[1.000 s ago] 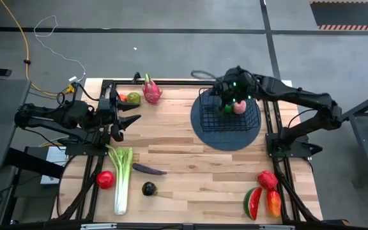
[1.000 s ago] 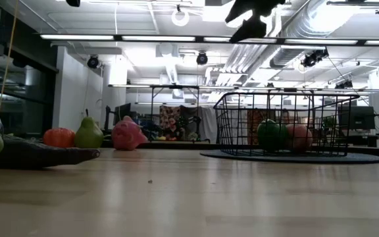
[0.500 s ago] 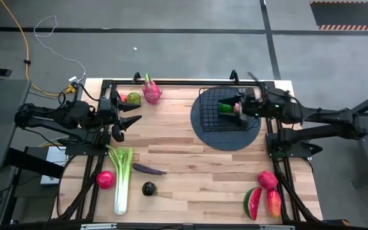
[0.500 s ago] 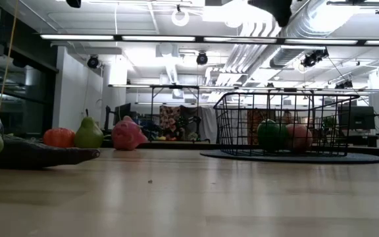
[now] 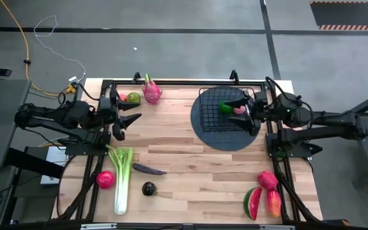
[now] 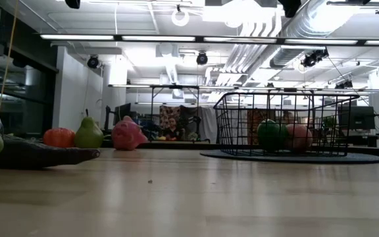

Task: Build produce basket
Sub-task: Put the pear into the wire basket

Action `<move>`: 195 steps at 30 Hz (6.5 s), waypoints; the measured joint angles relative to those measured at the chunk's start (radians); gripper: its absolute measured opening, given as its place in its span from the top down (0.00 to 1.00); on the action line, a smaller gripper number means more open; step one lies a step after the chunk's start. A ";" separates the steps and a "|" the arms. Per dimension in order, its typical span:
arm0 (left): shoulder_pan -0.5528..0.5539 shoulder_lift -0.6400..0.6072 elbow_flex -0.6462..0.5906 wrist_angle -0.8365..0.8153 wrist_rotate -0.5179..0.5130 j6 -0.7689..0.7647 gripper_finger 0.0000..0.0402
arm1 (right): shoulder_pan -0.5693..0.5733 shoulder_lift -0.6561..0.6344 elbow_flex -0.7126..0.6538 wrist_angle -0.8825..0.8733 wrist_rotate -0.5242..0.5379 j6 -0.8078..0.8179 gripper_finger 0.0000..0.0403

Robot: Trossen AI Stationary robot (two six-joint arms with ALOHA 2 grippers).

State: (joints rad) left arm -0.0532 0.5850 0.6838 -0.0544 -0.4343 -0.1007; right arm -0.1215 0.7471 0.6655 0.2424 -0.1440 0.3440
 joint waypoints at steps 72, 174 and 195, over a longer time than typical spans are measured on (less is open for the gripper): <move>0.917 0.831 0.158 -0.632 0.035 -0.711 0.49 | 0.000 0.000 0.000 -0.112 0.066 0.120 0.10; 0.407 1.117 0.661 -0.079 0.248 0.175 0.71 | 0.000 0.000 0.001 -0.095 0.109 0.059 0.10; 0.413 1.291 0.661 0.089 0.237 0.247 0.71 | 0.000 0.000 0.001 -0.095 0.110 0.075 0.10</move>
State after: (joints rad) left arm 0.3599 1.8763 1.3449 0.0345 -0.1974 0.1461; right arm -0.1215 0.7467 0.6662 0.1478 -0.0341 0.4186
